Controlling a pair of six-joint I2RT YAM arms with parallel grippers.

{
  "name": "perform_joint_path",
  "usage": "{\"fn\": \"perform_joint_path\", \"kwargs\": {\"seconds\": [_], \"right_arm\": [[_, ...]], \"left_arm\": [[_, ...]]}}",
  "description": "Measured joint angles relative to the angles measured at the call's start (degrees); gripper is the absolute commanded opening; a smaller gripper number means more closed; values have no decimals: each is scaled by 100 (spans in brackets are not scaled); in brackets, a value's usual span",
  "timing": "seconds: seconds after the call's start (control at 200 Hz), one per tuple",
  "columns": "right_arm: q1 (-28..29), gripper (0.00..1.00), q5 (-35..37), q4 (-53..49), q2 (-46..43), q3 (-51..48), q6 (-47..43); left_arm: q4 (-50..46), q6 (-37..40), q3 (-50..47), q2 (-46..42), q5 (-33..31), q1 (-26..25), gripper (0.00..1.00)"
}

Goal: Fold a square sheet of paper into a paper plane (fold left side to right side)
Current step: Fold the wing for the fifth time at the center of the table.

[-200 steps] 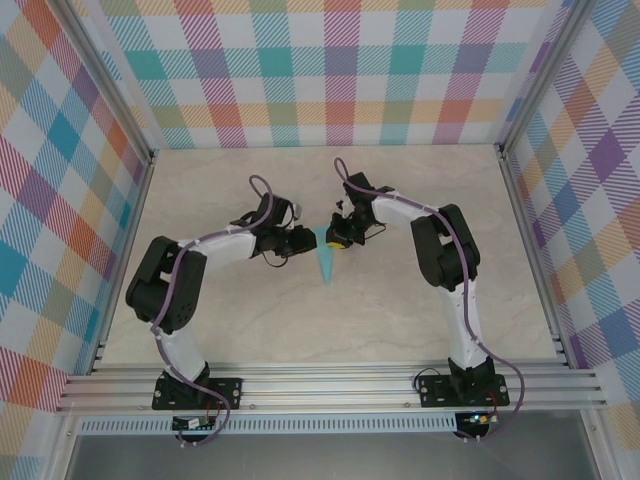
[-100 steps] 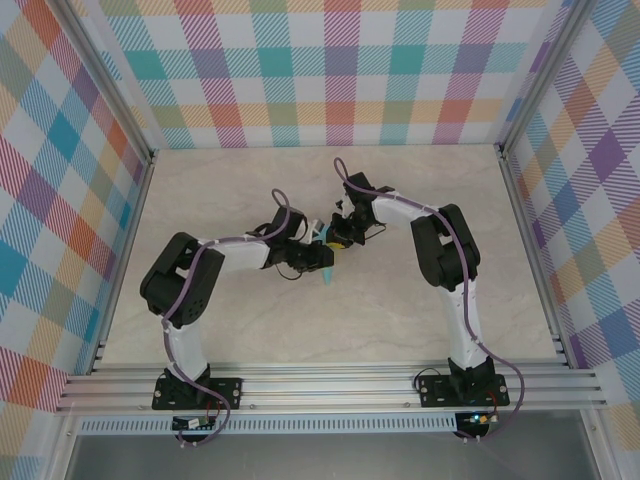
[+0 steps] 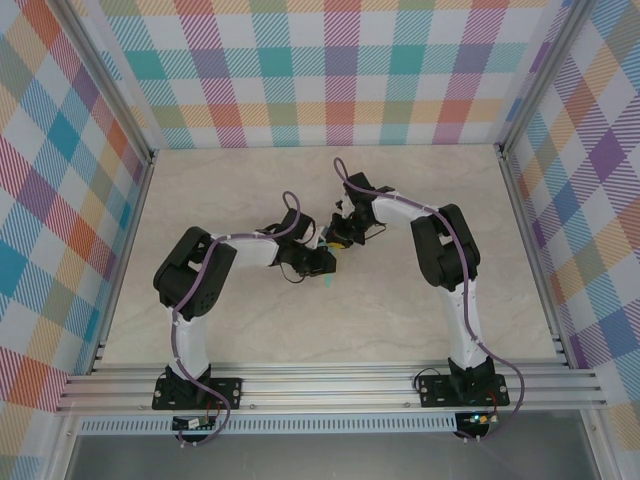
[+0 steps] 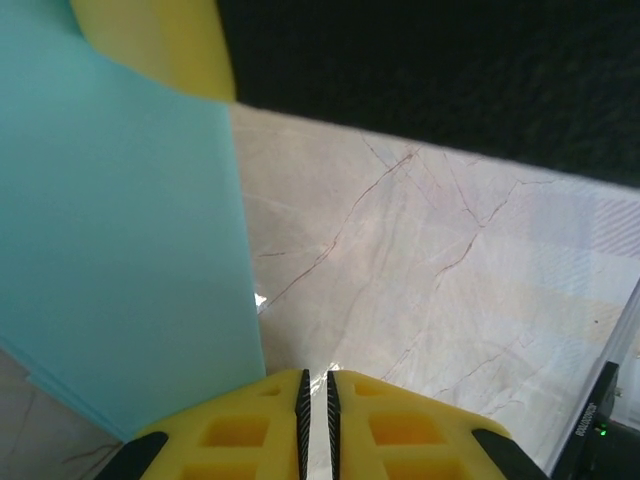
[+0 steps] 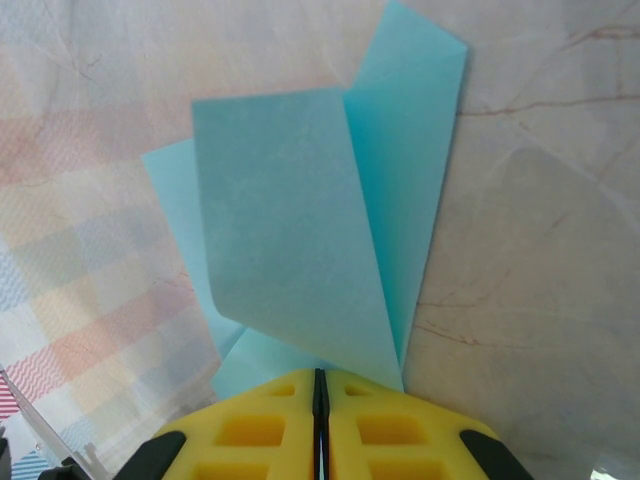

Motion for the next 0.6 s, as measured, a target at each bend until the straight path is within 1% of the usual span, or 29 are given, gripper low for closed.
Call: {"fn": "perform_joint_path", "kwargs": {"seconds": [0.31, 0.42, 0.6], "right_arm": [[-254, 8, -96, 0, 52, 94, -61], [-444, 8, -94, -39, 264, 468, -146], [-686, 8, -39, -146, 809, 1445, -267]], "left_arm": [[-57, 111, 2, 0, -129, -20, 10], [-57, 111, -4, 0, -140, -22, 10], [-55, 111, -9, 0, -142, -22, 10]]}}
